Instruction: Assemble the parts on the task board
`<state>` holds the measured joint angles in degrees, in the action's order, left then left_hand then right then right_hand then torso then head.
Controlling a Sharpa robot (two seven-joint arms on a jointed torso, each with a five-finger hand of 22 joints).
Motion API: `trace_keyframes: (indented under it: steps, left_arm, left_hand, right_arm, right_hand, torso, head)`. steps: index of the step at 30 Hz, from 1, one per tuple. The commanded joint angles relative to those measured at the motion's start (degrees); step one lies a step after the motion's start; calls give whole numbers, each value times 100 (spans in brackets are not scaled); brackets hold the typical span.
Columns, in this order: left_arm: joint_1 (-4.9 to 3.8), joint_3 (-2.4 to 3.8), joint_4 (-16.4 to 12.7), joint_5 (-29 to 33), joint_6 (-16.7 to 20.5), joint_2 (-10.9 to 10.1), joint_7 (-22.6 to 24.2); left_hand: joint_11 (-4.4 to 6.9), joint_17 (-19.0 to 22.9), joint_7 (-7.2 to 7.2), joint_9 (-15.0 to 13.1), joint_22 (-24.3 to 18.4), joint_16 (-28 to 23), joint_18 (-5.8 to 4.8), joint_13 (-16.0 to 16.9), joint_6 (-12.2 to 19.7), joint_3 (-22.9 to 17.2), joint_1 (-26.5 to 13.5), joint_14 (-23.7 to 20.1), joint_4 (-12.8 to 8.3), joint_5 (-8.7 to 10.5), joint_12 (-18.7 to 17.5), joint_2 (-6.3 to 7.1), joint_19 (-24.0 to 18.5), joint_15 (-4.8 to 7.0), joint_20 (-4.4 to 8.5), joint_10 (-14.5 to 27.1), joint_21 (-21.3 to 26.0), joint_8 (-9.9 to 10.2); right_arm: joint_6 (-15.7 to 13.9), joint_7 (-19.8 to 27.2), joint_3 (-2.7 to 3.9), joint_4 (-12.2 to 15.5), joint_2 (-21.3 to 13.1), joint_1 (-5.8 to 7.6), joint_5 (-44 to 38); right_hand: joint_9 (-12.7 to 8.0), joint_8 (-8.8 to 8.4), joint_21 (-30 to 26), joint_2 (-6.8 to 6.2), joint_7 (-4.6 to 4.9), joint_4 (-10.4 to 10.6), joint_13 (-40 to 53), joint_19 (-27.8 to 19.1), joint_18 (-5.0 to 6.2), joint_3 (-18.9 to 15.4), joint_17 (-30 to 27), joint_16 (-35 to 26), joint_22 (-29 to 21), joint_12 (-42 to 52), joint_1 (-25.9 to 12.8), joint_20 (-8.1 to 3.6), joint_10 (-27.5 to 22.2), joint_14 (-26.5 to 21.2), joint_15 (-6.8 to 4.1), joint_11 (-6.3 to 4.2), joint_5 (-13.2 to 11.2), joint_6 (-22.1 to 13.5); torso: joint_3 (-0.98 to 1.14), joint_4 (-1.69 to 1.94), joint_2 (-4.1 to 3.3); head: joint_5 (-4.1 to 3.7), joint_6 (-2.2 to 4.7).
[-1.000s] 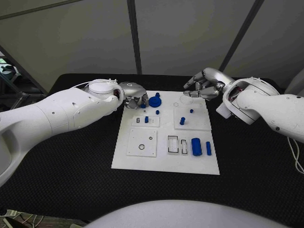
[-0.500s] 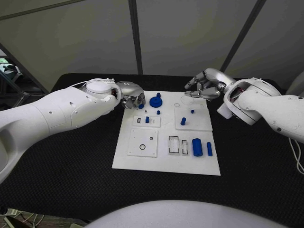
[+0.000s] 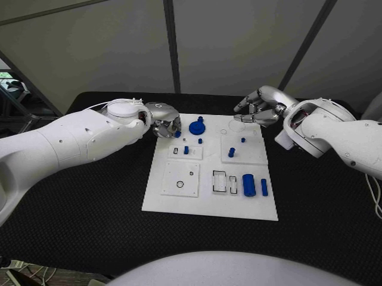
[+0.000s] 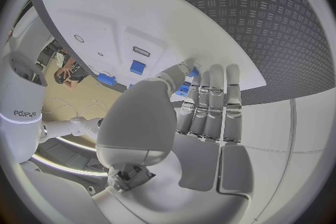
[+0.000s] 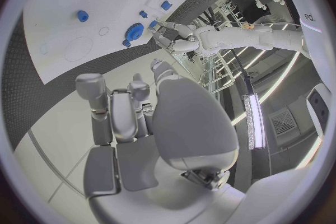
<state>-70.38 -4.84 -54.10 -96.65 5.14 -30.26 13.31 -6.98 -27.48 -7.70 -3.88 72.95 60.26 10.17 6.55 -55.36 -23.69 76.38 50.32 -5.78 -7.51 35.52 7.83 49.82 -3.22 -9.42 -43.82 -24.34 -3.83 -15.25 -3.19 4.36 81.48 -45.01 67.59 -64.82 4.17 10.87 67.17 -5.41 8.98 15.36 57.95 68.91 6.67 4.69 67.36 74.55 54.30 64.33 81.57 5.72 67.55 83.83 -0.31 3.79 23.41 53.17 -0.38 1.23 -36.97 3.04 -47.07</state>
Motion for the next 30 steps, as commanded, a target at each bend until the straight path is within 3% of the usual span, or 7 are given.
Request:
trace_keyframes:
  steps: [1,5,9,13,23,30]
  left_arm:
    - [13,-12,-33,73,-79,-17,-81]
    - [13,-12,-79,188,6,-54,-161]
    - [14,-11,-96,252,95,-82,-234]
    - [14,-11,-100,278,141,-95,-297]
    - [14,-11,-94,291,212,-60,-406]
    - [15,-11,-83,302,308,-3,-399]
  left_hand:
    - [3,-12,-20,10,-284,74,38,77,43,412,-203,-26,246,22,102,61,112,-57,-70,87,269,3]
    - [-49,10,-105,12,-698,161,34,217,103,1280,-268,-69,699,-2,300,68,347,-129,-119,240,628,5]
    - [-124,52,-154,11,-986,233,16,342,144,2193,-50,-97,1273,2,513,-17,536,-162,-179,374,873,-2]
    - [-121,84,-169,10,-1109,269,29,389,117,2548,142,-108,1603,2,610,-41,634,-183,-169,430,978,-10]
    - [-137,109,-195,-3,-1198,320,29,424,-12,2761,393,-81,1799,5,703,-164,764,-184,-165,418,1042,-71]
    - [-89,121,-136,0,-1237,372,28,436,-131,2732,768,-25,1673,12,768,-468,878,-136,-125,355,1068,-128]
  right_arm:
    - [17,35,4,8,-3,9,8]
    - [15,34,4,9,-13,8,8]
    - [13,34,4,12,-15,8,8]
    - [12,32,4,12,-17,8,8]
    - [15,31,4,11,-13,7,8]
    - [21,28,4,11,-10,6,8]
  right_hand:
    - [-4,27,-19,29,-22,1,2,18,55,27,7,-24,4,18,-5,-14,15,186,-41,-9,18,2]
    - [-4,27,-19,29,-22,1,2,18,55,27,7,-24,4,18,-5,-14,15,186,-41,-9,18,2]
    - [-4,27,-19,29,-22,1,2,18,55,27,7,-24,4,18,-5,-14,15,186,-41,-9,18,2]
    - [-4,27,-19,29,-22,1,2,18,55,27,7,-24,4,18,-5,-14,15,186,-41,-9,18,2]
    - [-4,32,-21,32,-22,-2,4,23,54,38,8,-28,6,23,1,-16,14,188,-42,-10,18,1]
    - [-4,32,-21,32,-22,-2,4,23,54,38,8,-28,6,23,1,-16,14,188,-42,-10,18,1]
  torso:
    - [2,-9,-2]
    - [1,-7,-4]
    - [0,-6,-5]
    - [2,-7,-4]
    - [4,-8,-5]
    - [4,-12,-8]
  head:
    - [1,3]
    - [-3,9]
    - [-4,15]
    - [-1,6]
    - [3,6]
    - [-1,-1]
